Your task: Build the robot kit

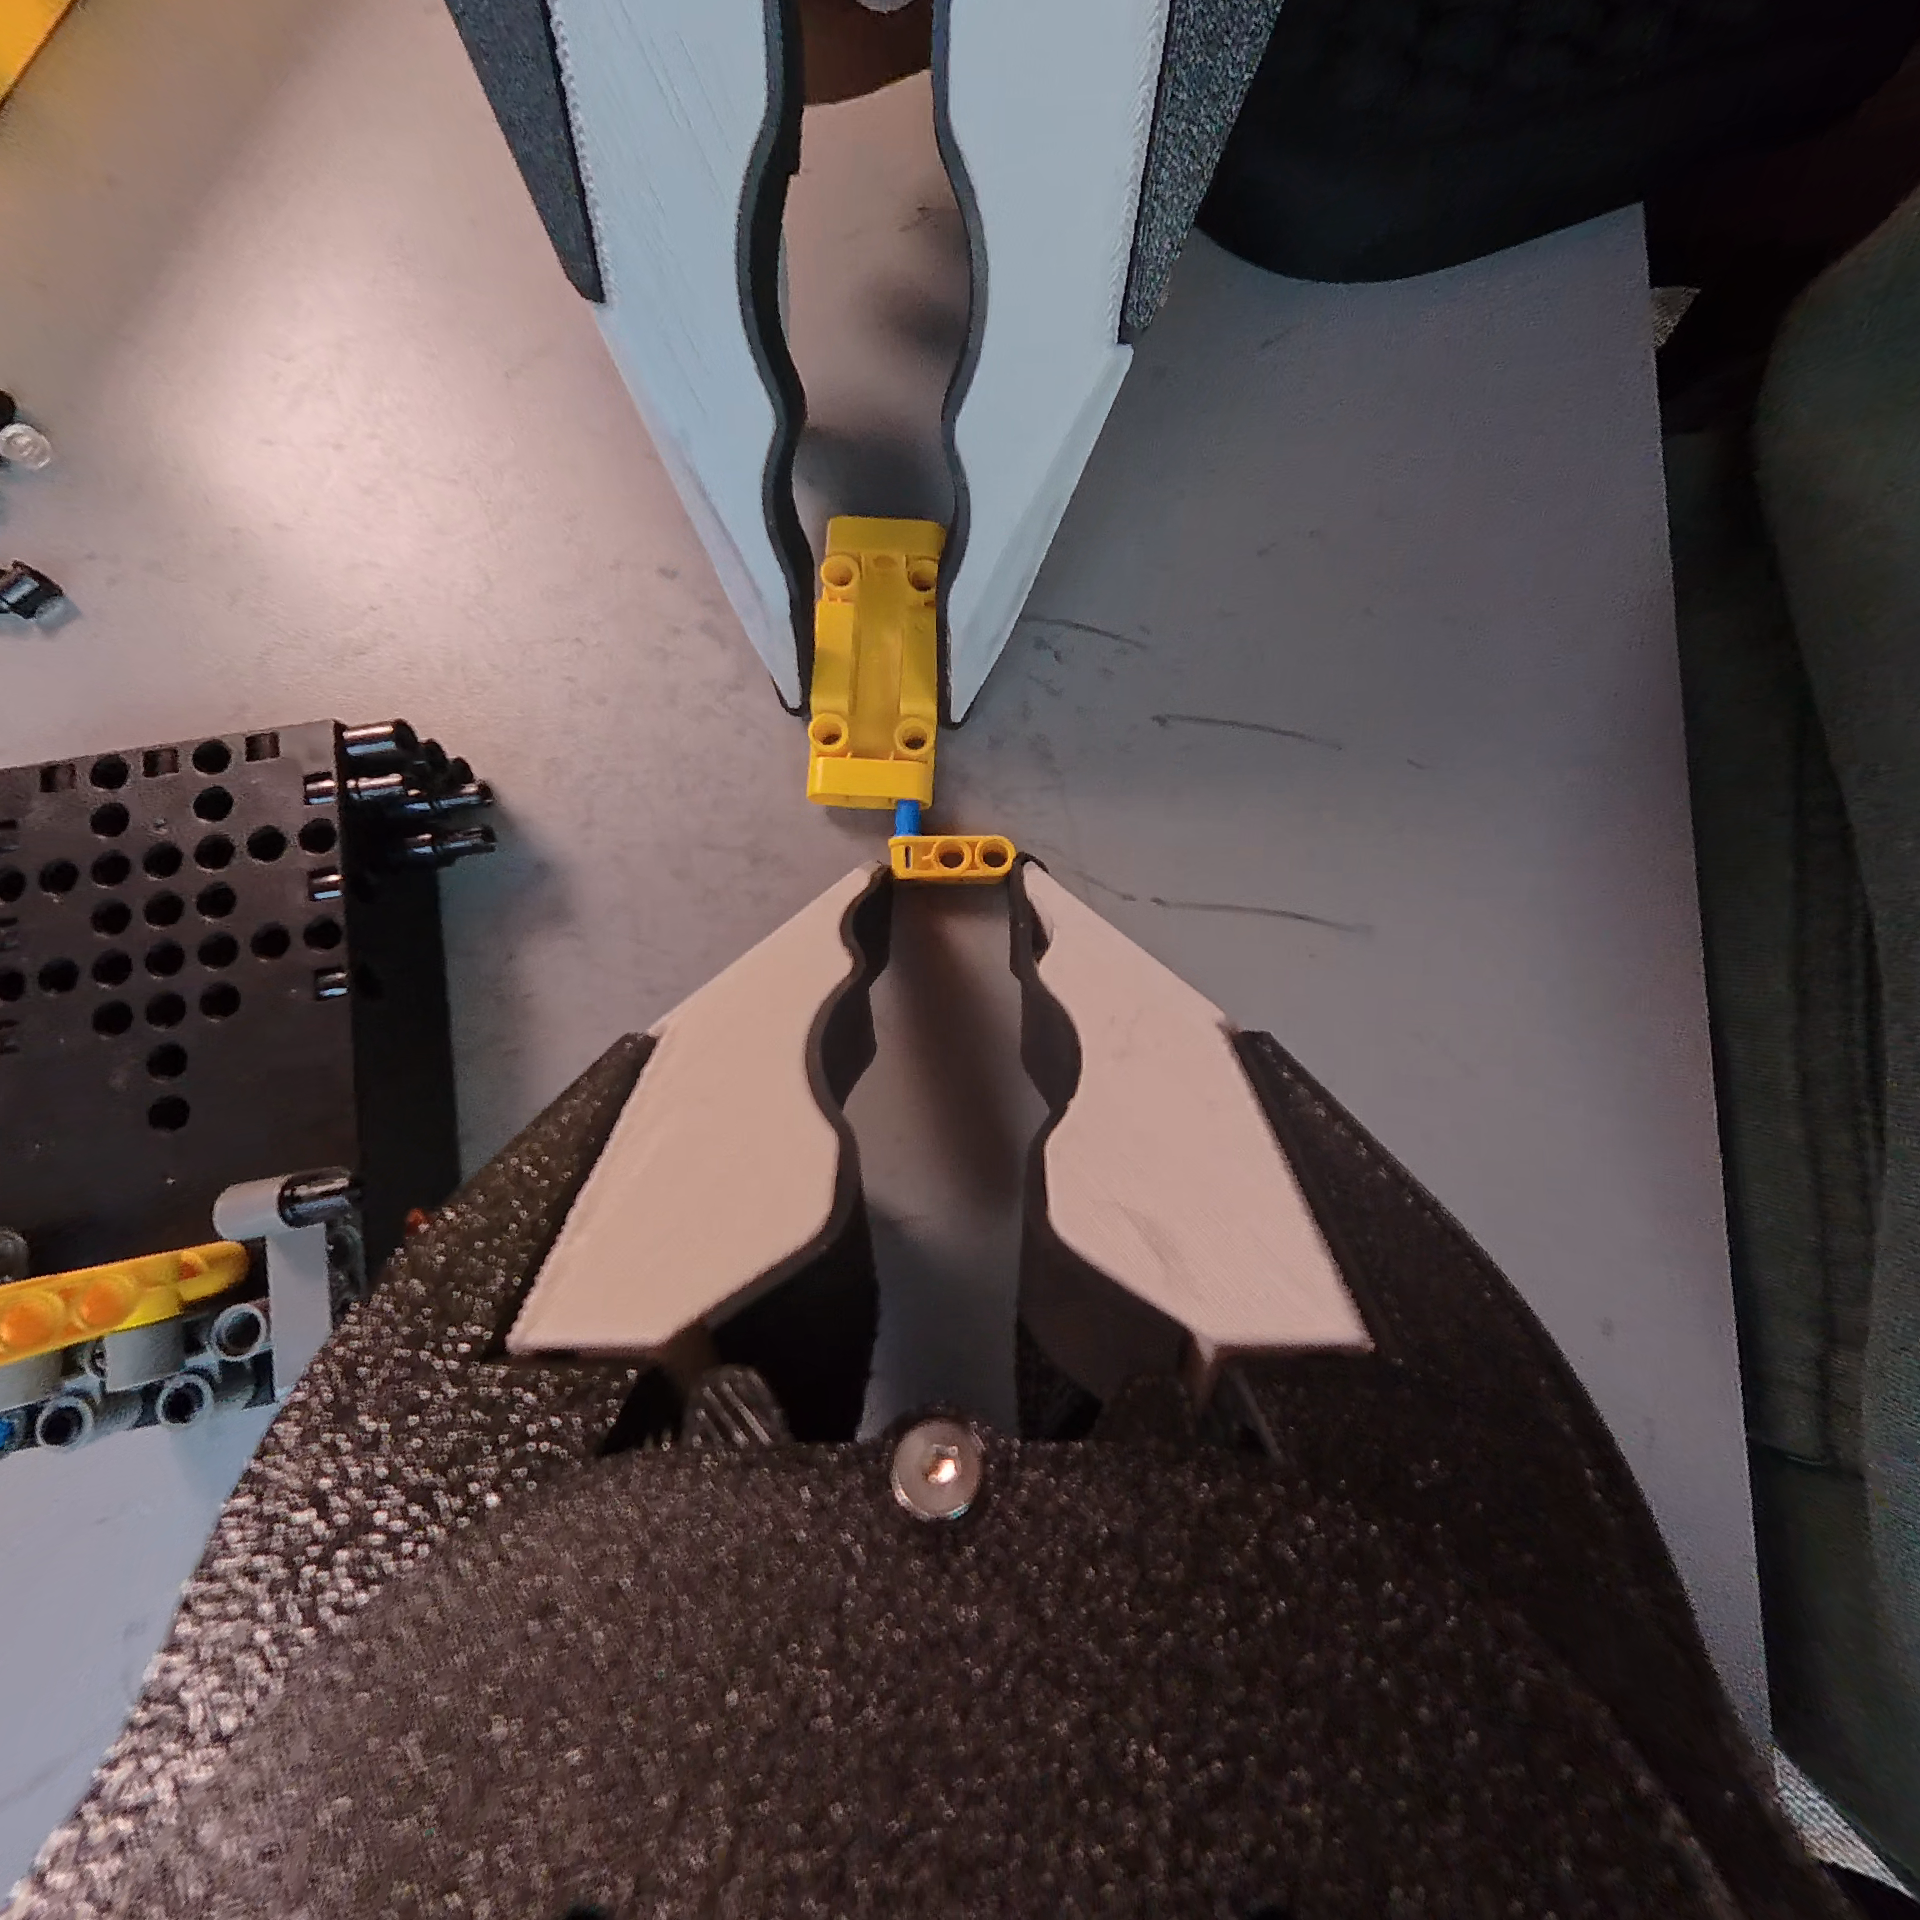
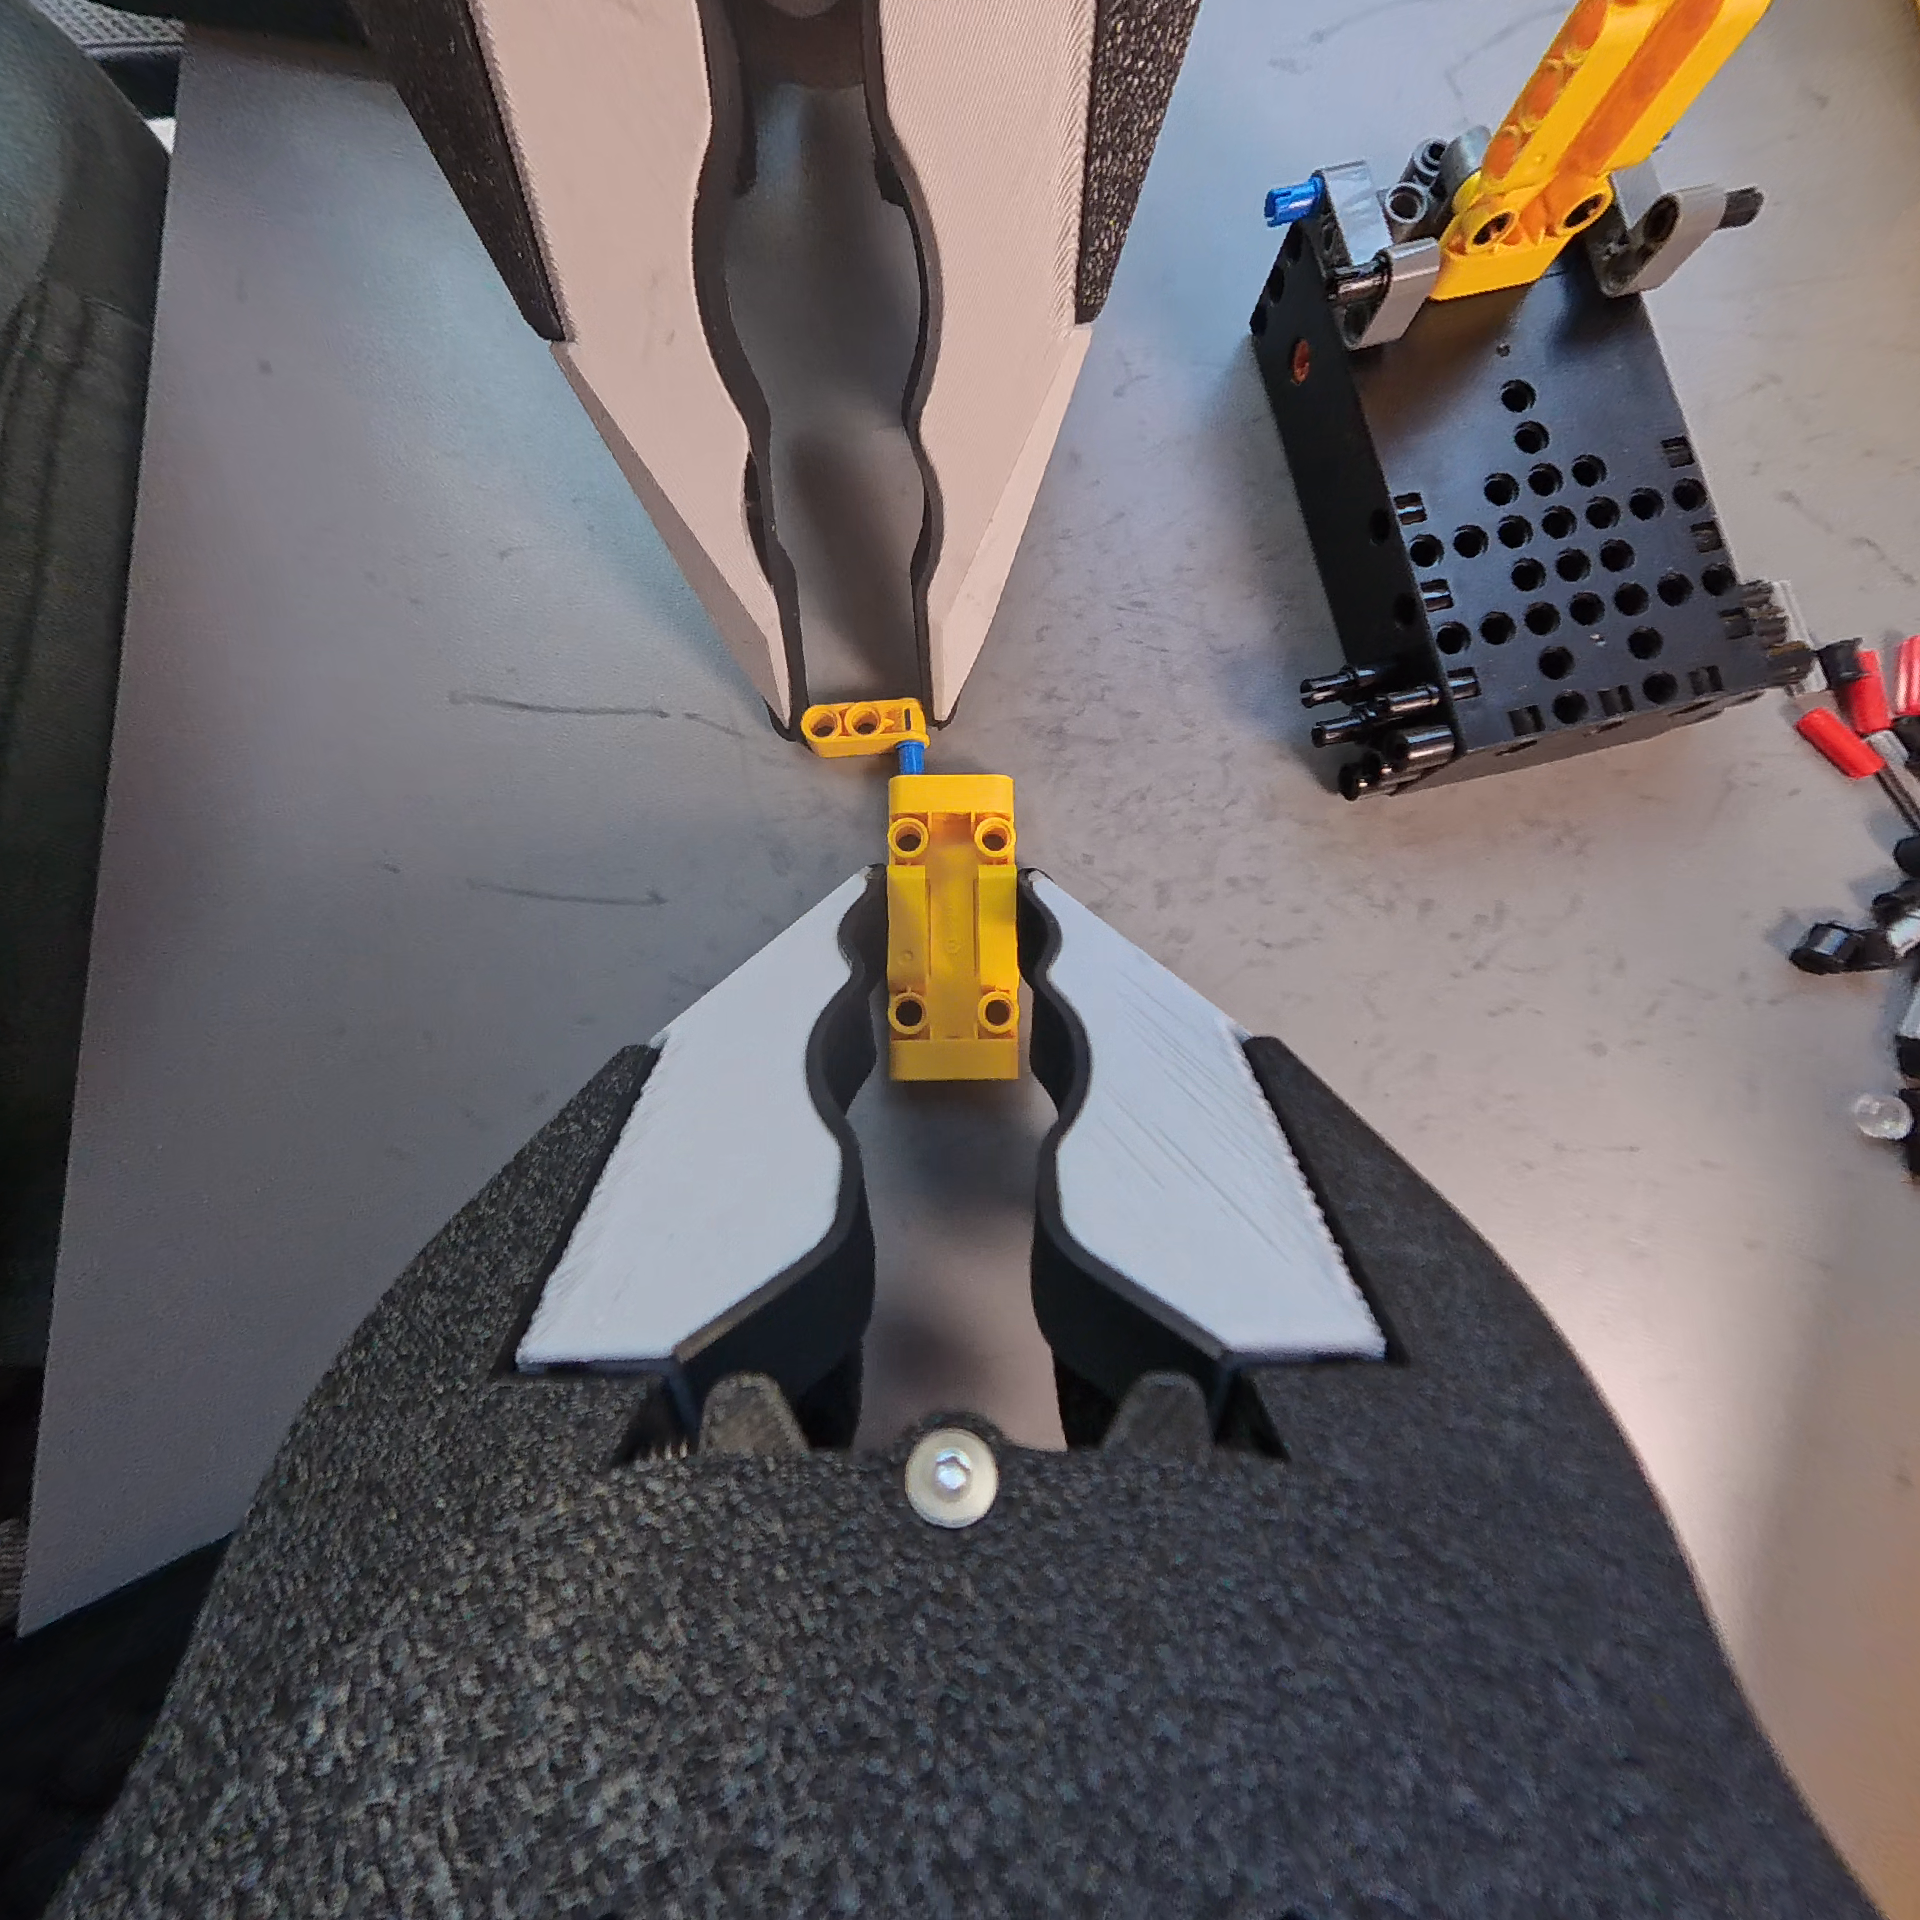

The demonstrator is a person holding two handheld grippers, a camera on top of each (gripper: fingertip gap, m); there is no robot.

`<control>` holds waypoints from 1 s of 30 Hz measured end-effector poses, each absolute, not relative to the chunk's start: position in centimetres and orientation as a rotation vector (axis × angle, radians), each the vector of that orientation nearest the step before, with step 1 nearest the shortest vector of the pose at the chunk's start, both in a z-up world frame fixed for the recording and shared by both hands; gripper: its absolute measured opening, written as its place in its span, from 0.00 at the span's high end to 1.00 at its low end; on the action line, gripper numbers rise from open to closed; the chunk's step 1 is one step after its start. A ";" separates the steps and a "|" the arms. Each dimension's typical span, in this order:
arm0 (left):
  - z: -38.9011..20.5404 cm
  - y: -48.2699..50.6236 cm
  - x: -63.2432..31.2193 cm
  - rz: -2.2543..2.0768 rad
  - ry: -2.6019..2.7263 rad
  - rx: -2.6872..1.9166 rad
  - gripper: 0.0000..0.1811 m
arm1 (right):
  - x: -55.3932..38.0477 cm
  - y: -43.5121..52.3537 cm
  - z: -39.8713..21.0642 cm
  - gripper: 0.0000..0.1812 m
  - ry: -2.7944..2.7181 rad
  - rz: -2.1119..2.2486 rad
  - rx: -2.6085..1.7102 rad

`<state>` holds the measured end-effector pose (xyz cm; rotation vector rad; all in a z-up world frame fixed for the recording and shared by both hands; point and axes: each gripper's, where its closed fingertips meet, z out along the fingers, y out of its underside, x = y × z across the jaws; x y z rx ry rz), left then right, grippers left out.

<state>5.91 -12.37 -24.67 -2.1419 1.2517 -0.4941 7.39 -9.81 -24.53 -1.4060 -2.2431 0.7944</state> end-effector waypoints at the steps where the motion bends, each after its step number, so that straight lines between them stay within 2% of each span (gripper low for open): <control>1: -24.7 -12.4 5.9 -0.497 1.255 -2.135 0.88 | 7.4 -9.8 -24.5 0.87 -2.236 0.802 -1.414; 30: -24.7 -12.6 6.2 -0.534 1.342 -2.086 0.89 | 7.0 -9.8 -24.3 0.87 -2.207 0.910 -1.348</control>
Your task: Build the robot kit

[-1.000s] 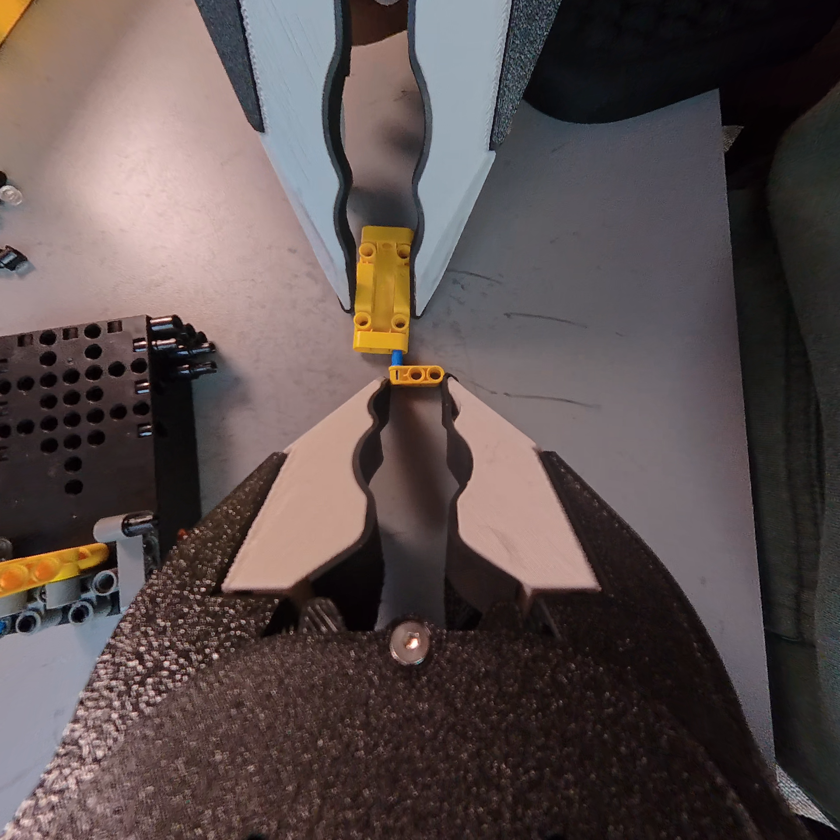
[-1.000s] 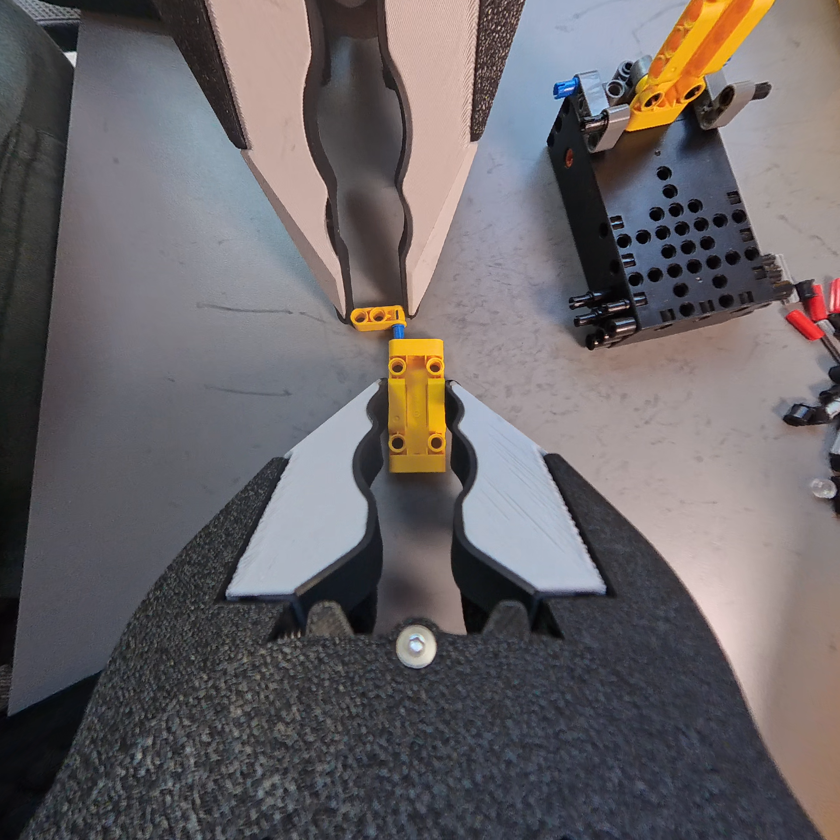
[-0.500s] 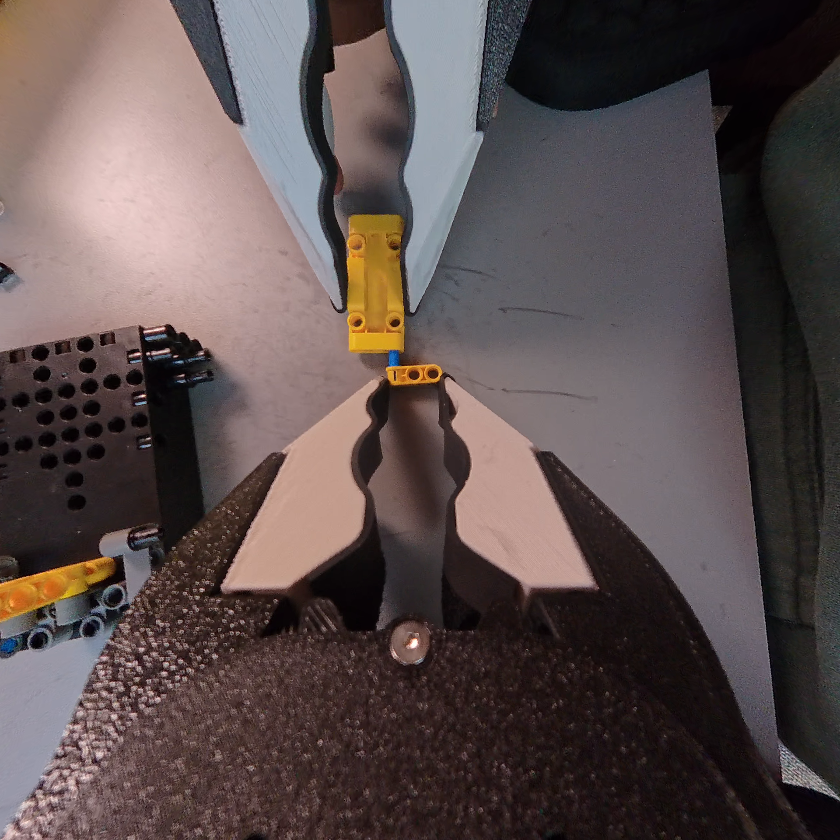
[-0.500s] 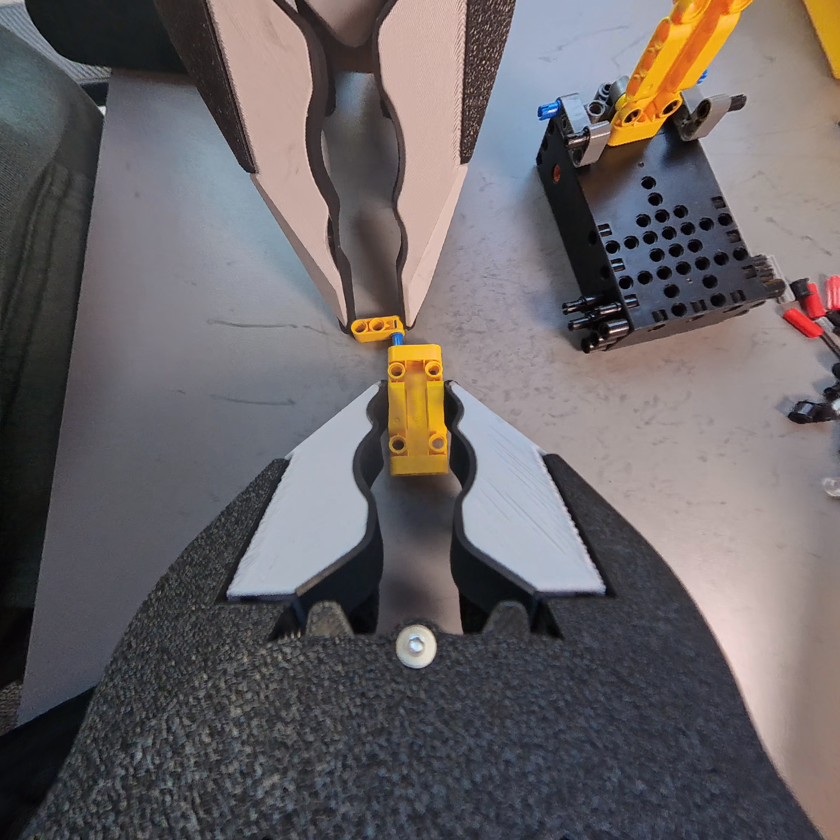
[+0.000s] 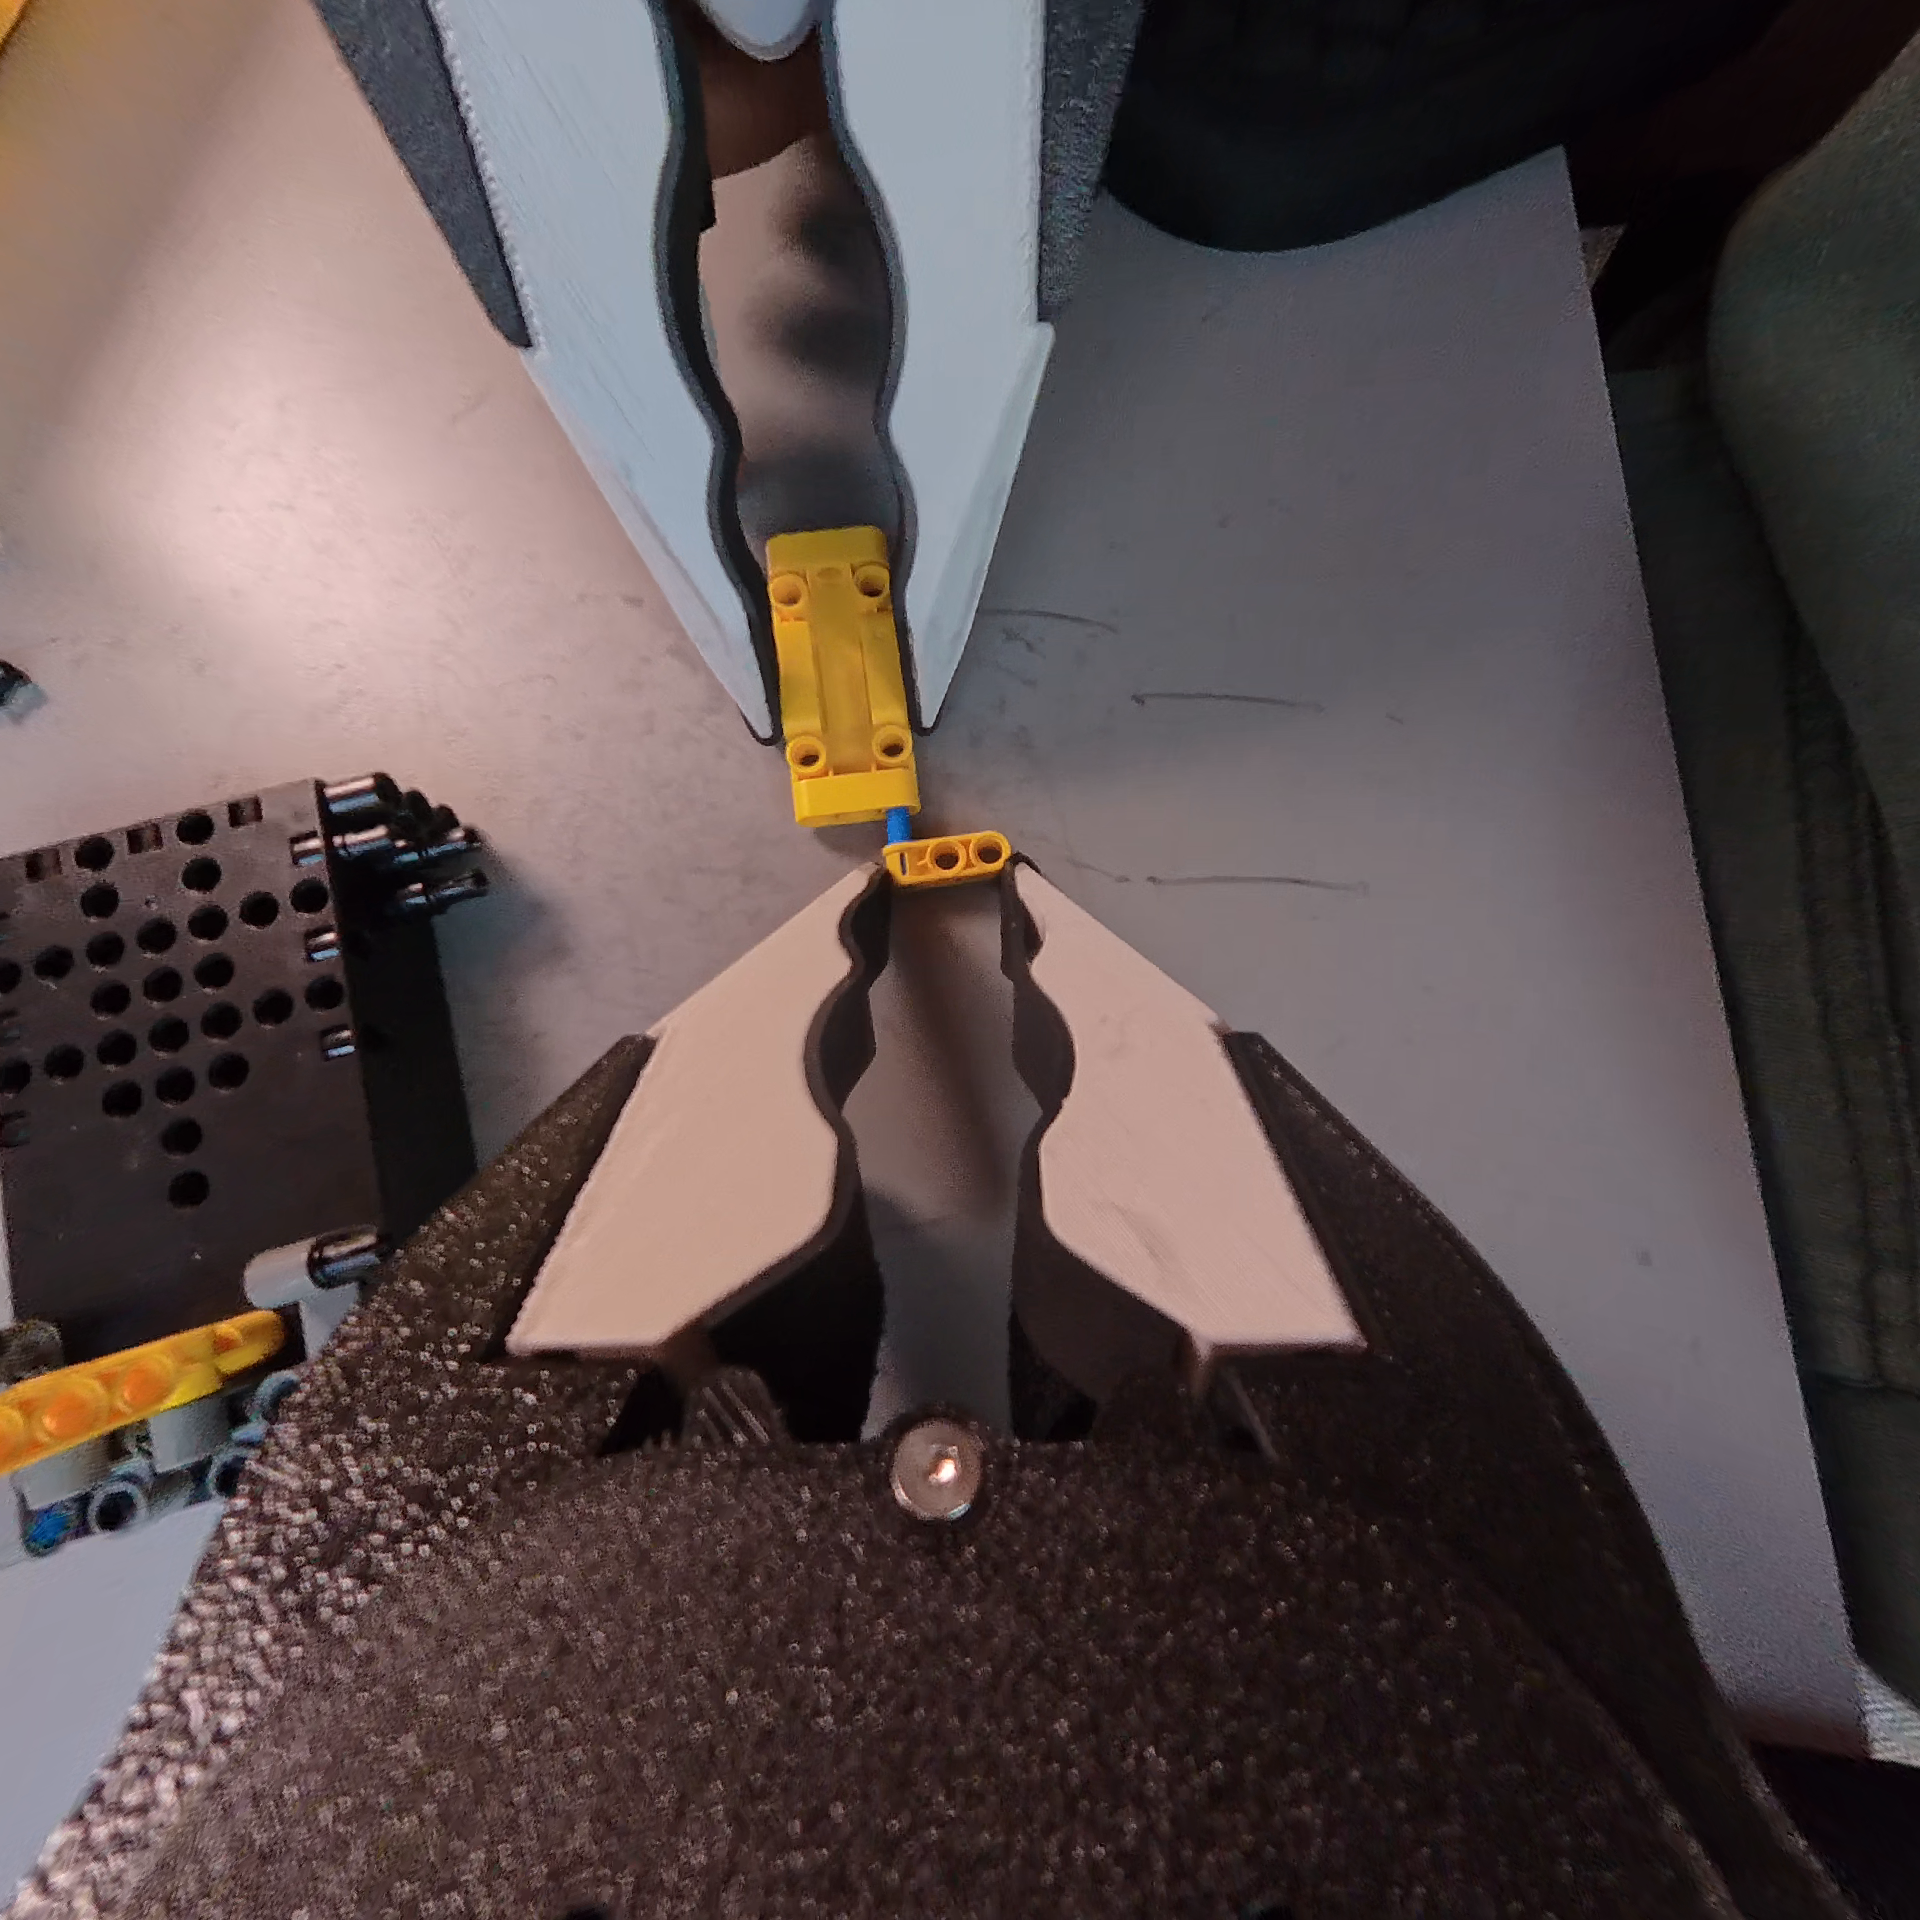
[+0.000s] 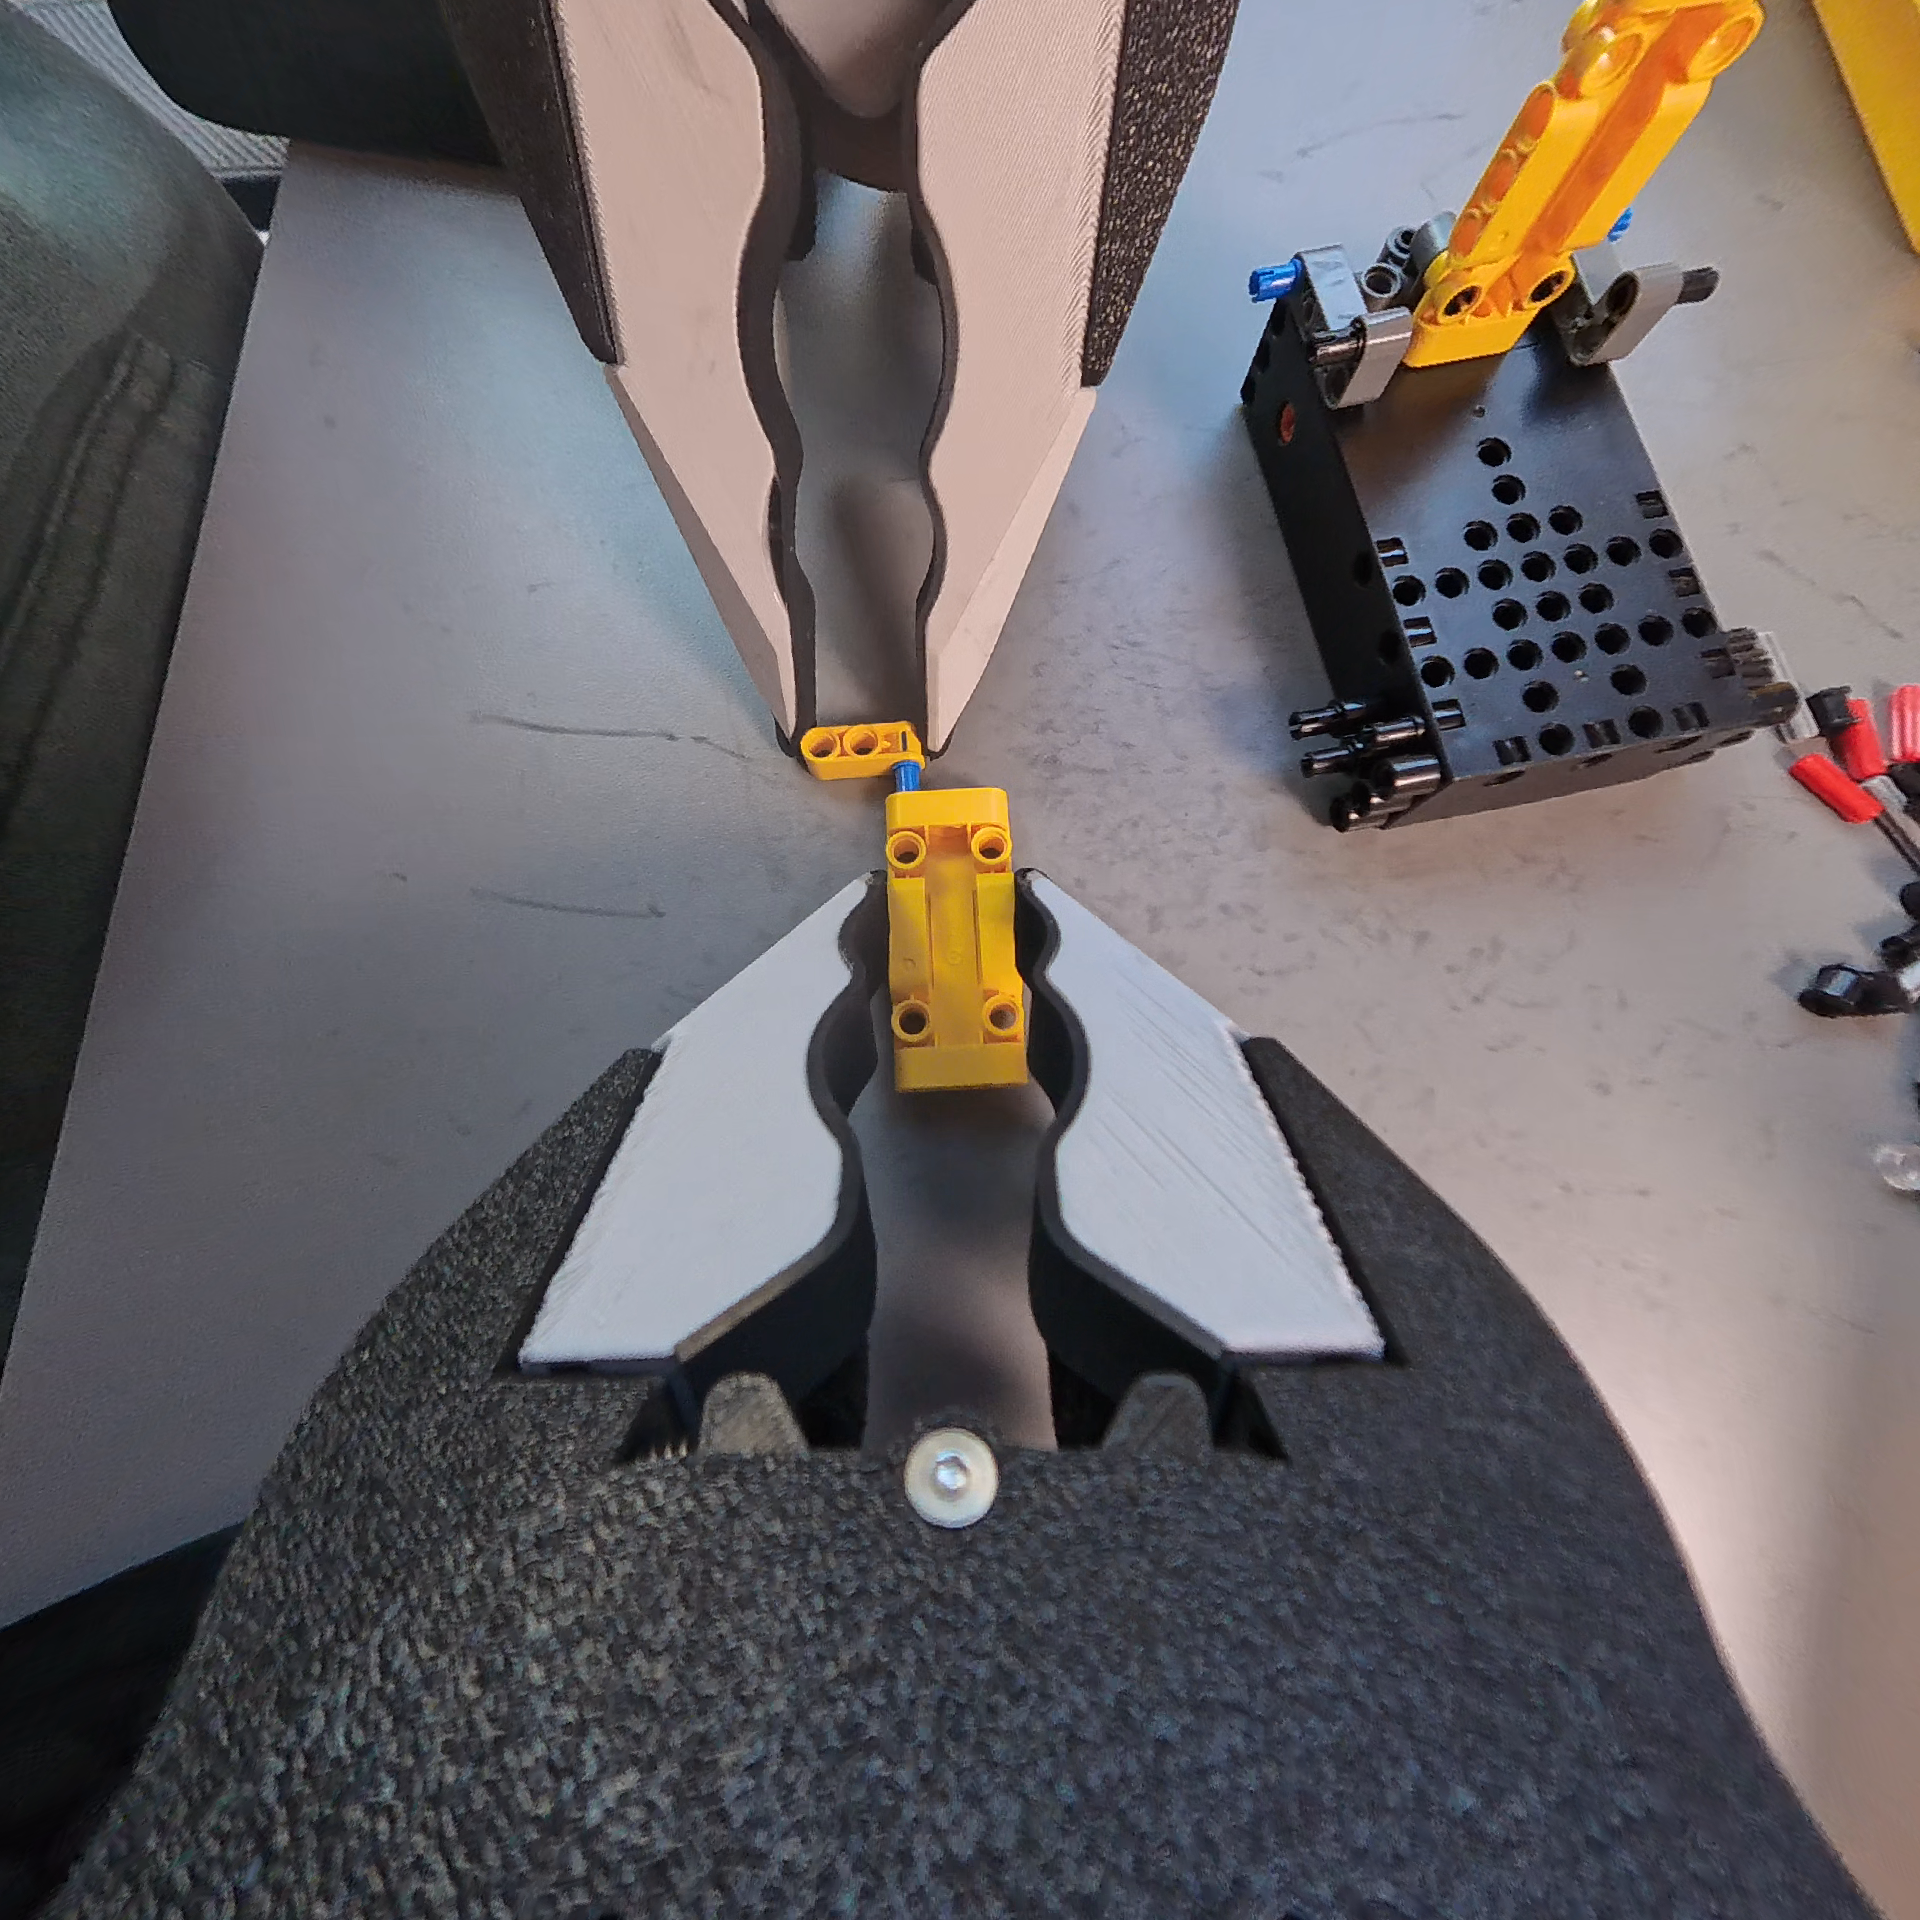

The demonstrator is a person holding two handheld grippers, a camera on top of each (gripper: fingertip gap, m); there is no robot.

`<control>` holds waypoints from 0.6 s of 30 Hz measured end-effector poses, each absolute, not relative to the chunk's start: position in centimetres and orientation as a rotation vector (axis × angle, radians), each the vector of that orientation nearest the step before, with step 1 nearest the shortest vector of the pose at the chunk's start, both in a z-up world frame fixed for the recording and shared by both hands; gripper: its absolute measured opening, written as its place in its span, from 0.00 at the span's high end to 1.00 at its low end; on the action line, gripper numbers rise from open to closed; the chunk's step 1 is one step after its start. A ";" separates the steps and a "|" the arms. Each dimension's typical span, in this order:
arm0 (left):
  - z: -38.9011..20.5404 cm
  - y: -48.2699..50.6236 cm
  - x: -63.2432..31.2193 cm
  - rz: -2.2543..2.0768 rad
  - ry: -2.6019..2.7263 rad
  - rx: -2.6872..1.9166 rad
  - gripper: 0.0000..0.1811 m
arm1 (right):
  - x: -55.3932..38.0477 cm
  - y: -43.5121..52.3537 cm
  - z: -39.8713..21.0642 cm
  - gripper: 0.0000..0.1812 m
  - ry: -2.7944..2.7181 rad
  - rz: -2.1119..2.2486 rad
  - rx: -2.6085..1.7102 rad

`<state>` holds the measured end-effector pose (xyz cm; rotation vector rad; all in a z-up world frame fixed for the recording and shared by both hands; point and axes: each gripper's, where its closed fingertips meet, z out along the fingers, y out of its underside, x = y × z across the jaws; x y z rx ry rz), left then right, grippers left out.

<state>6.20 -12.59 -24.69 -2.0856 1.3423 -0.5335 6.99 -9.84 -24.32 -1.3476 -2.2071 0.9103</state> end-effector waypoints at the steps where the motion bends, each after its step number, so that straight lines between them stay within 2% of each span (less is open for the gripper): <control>1: -24.7 -12.7 6.3 -0.516 1.380 -2.055 0.89 | 7.0 -9.9 -24.4 0.87 -2.220 0.894 -1.332; 3: -24.5 -13.1 6.9 -0.578 1.396 -2.021 1.00 | 6.8 -9.8 -24.4 0.87 -2.215 0.868 -1.337; 5: -24.7 -14.1 8.7 -0.633 1.449 -1.984 1.00 | 5.9 -11.6 -24.1 0.87 -2.208 0.969 -1.310; 7: -24.6 -13.5 8.6 -0.520 1.458 -2.025 1.00 | 5.6 -11.5 -24.4 0.87 -2.288 0.813 -1.198; 15: -24.5 -12.4 5.6 -0.523 1.268 -2.093 1.00 | 6.2 -10.0 -24.4 0.87 -2.206 0.819 -1.319; 18: -24.0 -12.2 5.3 -0.540 1.224 -2.093 0.96 | 6.8 -9.5 -24.0 0.86 -2.178 0.822 -1.336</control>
